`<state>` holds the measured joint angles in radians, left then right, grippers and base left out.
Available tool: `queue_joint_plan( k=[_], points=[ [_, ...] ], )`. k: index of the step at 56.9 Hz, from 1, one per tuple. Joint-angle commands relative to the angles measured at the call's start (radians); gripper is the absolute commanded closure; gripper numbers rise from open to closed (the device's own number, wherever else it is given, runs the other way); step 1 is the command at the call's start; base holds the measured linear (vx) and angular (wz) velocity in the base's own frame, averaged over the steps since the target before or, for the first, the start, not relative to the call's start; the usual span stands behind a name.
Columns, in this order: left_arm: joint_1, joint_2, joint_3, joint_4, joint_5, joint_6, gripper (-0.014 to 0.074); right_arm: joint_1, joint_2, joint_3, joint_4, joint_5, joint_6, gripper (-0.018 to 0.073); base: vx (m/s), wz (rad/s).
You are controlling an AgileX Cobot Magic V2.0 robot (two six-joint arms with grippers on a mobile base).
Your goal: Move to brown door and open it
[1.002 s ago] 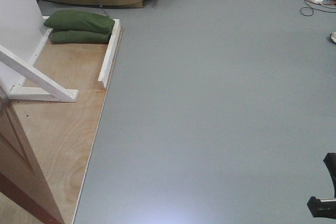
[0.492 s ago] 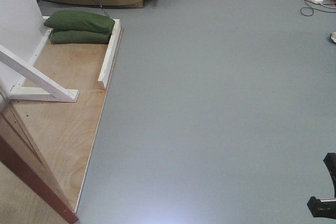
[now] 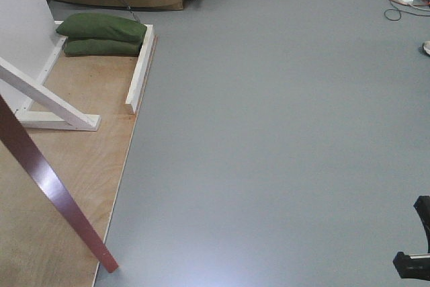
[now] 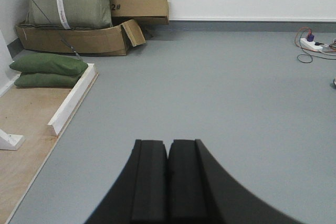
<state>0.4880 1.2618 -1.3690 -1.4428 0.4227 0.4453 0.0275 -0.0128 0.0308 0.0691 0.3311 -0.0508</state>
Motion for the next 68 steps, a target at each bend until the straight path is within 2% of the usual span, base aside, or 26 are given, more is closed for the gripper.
queue_joint_plan(
  k=[1, 19, 68],
  points=[
    [-0.038, -0.005, -0.035, -0.033, -0.005, -0.032, 0.0603, -0.002, -0.010, 0.005, -0.003, -0.082, -0.006, 0.0559, 0.00, 0.00],
    [-0.148, 0.052, -0.174, -0.035, 0.019, -0.031, 0.0603, -0.002, -0.010, 0.005, -0.003, -0.082, -0.006, 0.0559, 0.00, 0.00],
    [-0.146, 0.052, -0.176, -0.035, 0.019, -0.031, 0.0603, -0.002, -0.010, 0.005, -0.003, -0.074, -0.006, 0.0559, 0.00, 0.00]
  ],
)
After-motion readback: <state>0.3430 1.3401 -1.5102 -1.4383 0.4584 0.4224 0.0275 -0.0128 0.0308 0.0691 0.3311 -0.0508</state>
